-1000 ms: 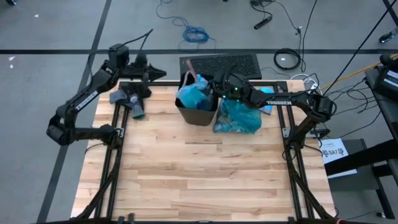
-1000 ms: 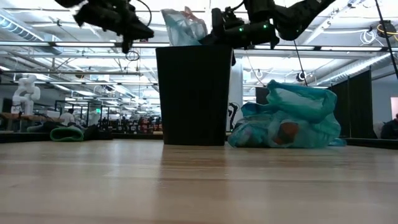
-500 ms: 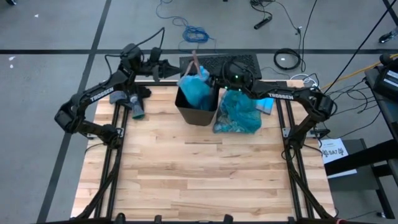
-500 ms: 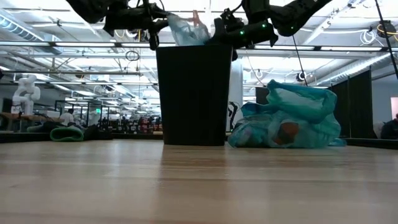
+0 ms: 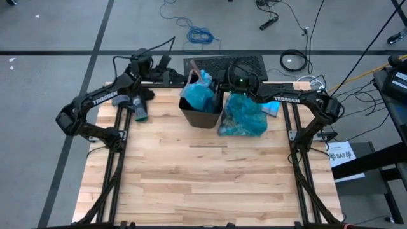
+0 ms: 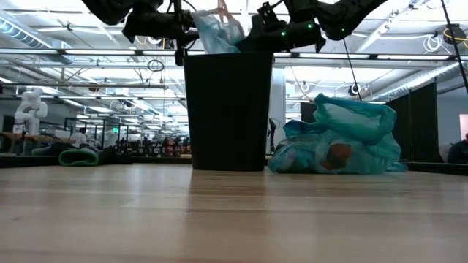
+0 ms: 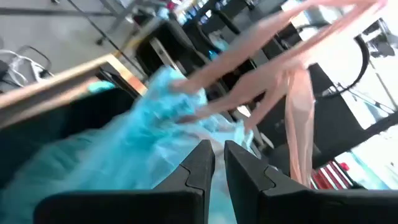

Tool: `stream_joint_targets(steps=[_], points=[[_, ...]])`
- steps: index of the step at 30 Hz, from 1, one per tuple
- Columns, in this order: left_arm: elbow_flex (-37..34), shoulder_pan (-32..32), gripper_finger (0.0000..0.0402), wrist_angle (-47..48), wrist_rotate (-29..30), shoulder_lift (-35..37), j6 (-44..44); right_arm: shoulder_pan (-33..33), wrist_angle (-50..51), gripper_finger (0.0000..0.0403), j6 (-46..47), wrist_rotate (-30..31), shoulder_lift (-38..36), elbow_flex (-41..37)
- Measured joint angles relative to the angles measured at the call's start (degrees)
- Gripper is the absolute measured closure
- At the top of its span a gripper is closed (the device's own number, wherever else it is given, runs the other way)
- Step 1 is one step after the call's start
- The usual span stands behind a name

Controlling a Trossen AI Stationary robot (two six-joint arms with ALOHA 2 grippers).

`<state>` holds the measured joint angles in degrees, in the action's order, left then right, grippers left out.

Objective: Place trash/remove bag and relplace
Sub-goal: Insert the light blue trash bag into the bin

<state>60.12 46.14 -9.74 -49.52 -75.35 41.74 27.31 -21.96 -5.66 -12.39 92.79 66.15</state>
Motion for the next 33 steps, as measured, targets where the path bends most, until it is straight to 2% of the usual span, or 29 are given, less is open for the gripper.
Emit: stream_joint_targets(steps=[11, 15, 28, 33], points=[[0.0, -4.61, 0.0359, 0.58, 0.28, -0.42, -0.03, -0.65, -3.04, 0.0403, -0.2, 0.27, 0.0, 0.02], [0.02, -5.37, 0.0392, 1.58, 0.15, -0.42, -1.94, -1.11, -3.69, 0.0403, 0.64, 0.37, 0.0, 0.02], [0.02, -4.81, 0.04, 3.83, 2.32, -0.42, -3.63, -1.92, -3.83, 0.0403, 2.43, 0.5, -1.22, 0.01], [0.02, -3.95, 0.04, 8.82, 2.67, -0.42, -6.52, -1.72, -1.26, 0.0394, 9.9, 6.61, -4.43, 0.02]])
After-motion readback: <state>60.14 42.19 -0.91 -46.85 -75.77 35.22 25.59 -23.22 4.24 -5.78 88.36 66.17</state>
